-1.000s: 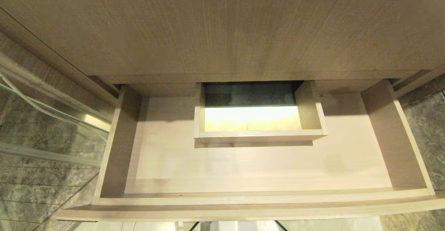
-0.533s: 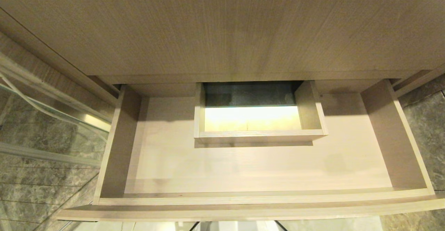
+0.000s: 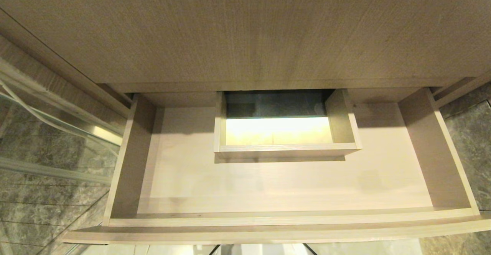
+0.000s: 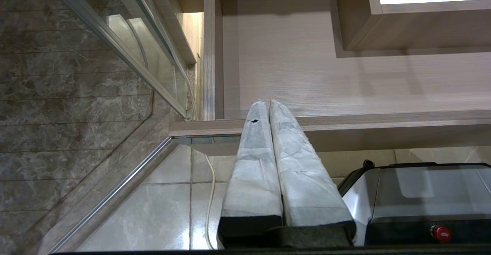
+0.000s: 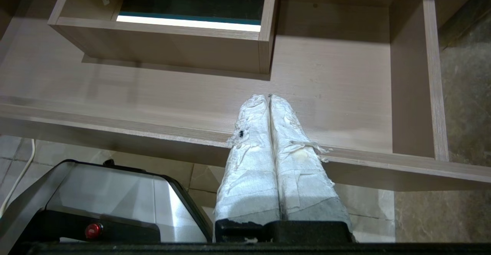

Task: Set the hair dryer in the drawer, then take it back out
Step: Pick up the hairdryer

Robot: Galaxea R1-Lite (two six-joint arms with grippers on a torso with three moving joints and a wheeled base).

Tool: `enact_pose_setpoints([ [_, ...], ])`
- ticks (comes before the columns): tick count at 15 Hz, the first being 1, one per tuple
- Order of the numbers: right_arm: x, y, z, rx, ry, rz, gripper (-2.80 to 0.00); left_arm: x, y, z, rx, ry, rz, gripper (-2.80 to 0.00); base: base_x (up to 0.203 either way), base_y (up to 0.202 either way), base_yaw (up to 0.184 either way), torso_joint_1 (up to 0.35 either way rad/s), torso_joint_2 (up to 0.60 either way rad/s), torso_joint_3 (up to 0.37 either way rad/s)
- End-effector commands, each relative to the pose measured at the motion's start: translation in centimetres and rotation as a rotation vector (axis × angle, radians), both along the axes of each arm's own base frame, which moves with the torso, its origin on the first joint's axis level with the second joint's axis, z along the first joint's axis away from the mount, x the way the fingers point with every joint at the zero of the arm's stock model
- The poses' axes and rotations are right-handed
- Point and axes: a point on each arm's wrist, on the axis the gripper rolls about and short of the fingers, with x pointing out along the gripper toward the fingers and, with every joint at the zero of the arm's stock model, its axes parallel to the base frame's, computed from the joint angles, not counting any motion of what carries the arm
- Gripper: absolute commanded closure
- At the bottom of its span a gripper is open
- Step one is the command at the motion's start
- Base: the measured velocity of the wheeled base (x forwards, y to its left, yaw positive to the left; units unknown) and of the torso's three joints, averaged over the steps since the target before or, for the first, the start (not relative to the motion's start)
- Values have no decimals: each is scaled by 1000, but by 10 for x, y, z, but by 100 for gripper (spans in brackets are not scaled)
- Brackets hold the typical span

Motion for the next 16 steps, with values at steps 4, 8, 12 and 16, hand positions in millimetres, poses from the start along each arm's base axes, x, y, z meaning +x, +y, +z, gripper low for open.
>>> enact_pose_setpoints([
  [4, 0, 0, -12, -6, 1, 4, 0, 0, 0, 0, 0, 2, 0, 0, 0, 0, 0, 0, 0, 0],
  [8, 0, 0, -12, -3, 1, 0, 0, 0, 0, 0, 0, 2, 0, 0, 0, 0, 0, 0, 0, 0],
  [12, 0, 0, -12, -7, 1, -2, 0, 0, 0, 0, 0, 2, 0, 0, 0, 0, 0, 0, 0, 0],
  [16, 0, 0, -11, -3, -3, 4, 0, 0, 0, 0, 0, 2, 0, 0, 0, 0, 0, 0, 0, 0],
])
